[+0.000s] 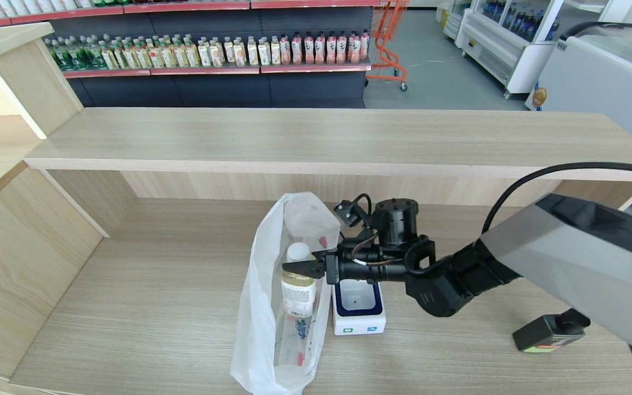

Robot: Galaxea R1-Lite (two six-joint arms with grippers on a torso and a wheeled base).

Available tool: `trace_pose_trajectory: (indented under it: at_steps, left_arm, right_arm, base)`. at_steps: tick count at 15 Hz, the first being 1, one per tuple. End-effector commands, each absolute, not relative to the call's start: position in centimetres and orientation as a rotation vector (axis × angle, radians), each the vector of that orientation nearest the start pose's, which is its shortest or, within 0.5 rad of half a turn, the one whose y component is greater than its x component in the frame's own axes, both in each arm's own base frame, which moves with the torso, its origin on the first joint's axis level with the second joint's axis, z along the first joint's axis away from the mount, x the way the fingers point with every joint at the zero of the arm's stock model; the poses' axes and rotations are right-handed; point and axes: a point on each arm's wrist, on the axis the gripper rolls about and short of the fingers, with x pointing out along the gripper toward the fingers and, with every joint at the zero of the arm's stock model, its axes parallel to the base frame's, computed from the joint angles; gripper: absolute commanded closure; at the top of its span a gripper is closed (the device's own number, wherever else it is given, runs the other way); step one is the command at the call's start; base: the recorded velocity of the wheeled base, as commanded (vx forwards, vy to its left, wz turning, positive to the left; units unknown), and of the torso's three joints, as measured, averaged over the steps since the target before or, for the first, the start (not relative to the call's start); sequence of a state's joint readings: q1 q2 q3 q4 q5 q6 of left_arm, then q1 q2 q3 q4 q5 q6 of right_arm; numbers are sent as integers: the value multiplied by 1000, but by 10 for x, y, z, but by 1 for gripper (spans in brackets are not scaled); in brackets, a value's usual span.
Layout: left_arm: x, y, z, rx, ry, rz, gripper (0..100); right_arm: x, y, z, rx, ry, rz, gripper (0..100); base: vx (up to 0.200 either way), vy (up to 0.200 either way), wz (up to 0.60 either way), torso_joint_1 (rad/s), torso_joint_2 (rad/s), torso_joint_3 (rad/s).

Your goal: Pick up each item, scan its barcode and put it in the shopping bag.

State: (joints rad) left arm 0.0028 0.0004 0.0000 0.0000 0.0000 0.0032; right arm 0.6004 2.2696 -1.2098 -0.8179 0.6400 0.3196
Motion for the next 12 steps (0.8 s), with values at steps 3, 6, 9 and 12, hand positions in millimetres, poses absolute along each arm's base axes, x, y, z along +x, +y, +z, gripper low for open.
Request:
trace_pose_trajectory:
  at_steps: [3,6,9,12]
  left_arm:
    - [-23,0,75,3,0,3,0]
    - [-23,0,75,3,0,3,0]
    - [-23,0,75,3,0,5,0]
    - [-23,0,75,3,0,3,0]
  right_arm:
    - [333,211,137,500,530,1096,0]
    - [320,196,141,525,557,1068,0]
    - [304,156,149,543,550,985,0]
    - [270,109,174,555,472,910,0]
  base:
    - [0,0,0,0,0,0]
    - [0,0,0,0,0,0]
    - [0,0,0,0,0,0]
    - [0,0,0,0,0,0]
